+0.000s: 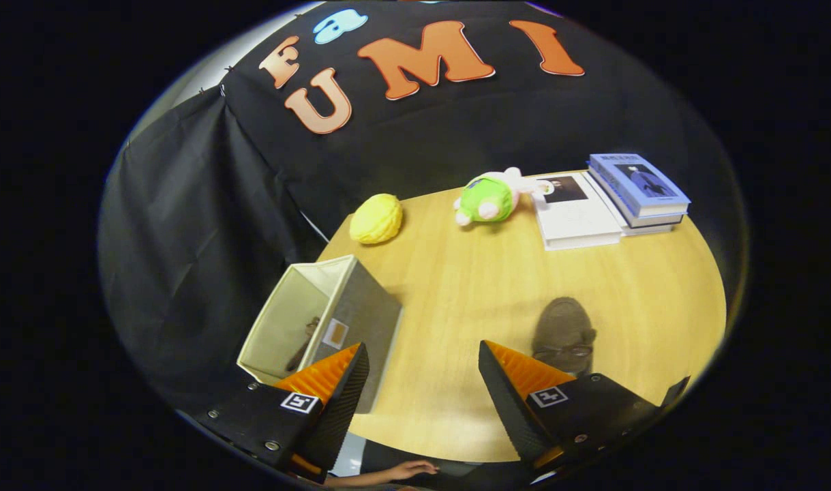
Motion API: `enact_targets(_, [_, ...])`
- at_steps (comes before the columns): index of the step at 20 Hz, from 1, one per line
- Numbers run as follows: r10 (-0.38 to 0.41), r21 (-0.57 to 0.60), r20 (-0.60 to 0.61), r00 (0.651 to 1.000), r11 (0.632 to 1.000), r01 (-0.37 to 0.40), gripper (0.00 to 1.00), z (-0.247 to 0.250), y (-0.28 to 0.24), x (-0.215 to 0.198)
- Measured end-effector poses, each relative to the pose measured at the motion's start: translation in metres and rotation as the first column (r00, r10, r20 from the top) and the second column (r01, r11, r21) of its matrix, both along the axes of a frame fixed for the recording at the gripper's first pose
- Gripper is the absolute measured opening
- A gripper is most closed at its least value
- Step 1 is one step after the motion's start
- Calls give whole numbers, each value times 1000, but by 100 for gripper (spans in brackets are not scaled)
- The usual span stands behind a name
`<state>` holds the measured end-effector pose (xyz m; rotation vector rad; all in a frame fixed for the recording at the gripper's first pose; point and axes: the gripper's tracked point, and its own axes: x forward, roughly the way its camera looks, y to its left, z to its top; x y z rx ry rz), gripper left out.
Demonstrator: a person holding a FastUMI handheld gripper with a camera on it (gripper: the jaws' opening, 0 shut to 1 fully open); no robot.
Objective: Open the storage box then place both shoes into the box .Put the left shoe in first, then the right shoe, with the right side of both shoes facing outward in a uniform manner.
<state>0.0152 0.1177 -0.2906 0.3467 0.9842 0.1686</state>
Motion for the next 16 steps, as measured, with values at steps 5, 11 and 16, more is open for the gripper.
enact_targets(5, [-34, -123, -44, 998, 992, 28, 97, -34, -53, -34])
enact_targets(11, [-63, -127, -128, 990, 991, 47, 92, -85, -80, -58])
enact_targets(16, [-110, -51, -152, 982, 993, 104, 70, -106, -93, -50])
